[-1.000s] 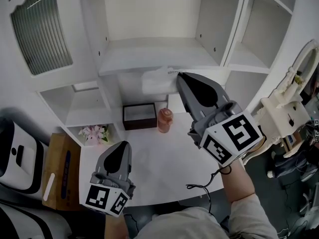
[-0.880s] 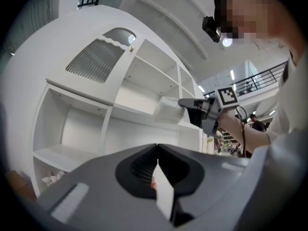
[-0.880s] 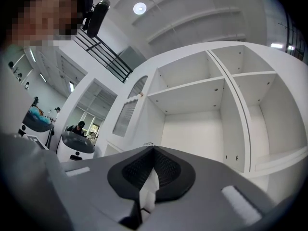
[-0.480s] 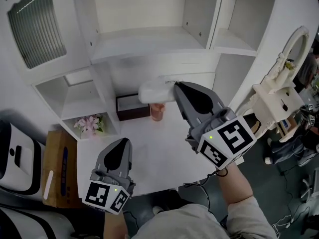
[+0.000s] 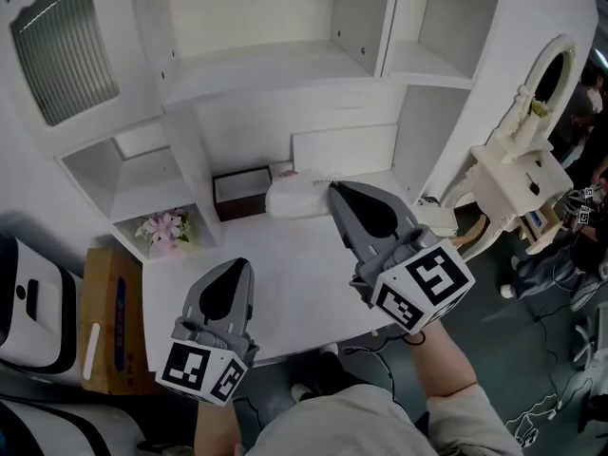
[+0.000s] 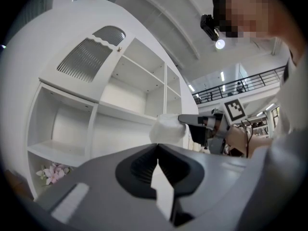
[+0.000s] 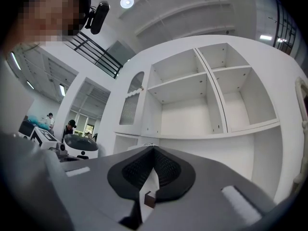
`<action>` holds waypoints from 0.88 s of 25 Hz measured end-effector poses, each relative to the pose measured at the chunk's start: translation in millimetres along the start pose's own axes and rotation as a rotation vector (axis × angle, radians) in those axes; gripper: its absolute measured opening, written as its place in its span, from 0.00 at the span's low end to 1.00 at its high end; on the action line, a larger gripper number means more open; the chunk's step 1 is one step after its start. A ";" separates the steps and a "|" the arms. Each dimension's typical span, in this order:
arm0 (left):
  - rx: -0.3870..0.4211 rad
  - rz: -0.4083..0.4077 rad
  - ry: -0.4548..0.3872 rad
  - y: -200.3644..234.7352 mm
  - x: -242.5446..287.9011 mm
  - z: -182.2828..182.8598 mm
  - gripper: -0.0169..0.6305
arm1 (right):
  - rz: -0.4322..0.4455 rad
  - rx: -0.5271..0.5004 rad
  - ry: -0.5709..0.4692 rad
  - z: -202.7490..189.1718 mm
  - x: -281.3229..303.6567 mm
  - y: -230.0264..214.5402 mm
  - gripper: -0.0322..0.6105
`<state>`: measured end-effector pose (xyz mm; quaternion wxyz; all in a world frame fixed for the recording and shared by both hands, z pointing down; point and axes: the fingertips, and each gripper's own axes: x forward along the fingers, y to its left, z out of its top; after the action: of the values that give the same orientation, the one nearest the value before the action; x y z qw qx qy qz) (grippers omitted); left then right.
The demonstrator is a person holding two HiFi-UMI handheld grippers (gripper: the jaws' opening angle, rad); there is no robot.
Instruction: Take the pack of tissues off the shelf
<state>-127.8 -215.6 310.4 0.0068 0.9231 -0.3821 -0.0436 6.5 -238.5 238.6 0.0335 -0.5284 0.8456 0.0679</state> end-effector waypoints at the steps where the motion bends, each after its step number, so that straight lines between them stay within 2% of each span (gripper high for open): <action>1: -0.001 -0.003 0.000 -1.6 -0.6 -0.2 0.03 | -0.001 0.007 0.005 -4.2 -3.0 1.1 0.05; 13: -0.003 -0.003 0.018 -11.6 -4.3 -7.8 0.03 | -0.001 0.096 0.093 -60.6 -28.7 13.3 0.05; 22: -0.008 -0.004 0.012 -15.3 -1.7 -7.9 0.03 | 0.006 0.096 0.080 -56.6 -32.9 14.0 0.05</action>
<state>-117.6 -203.8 317.7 0.0126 0.9240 -0.3800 -0.0395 9.3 -211.7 299.9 0.0249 -0.5259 0.8502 0.0064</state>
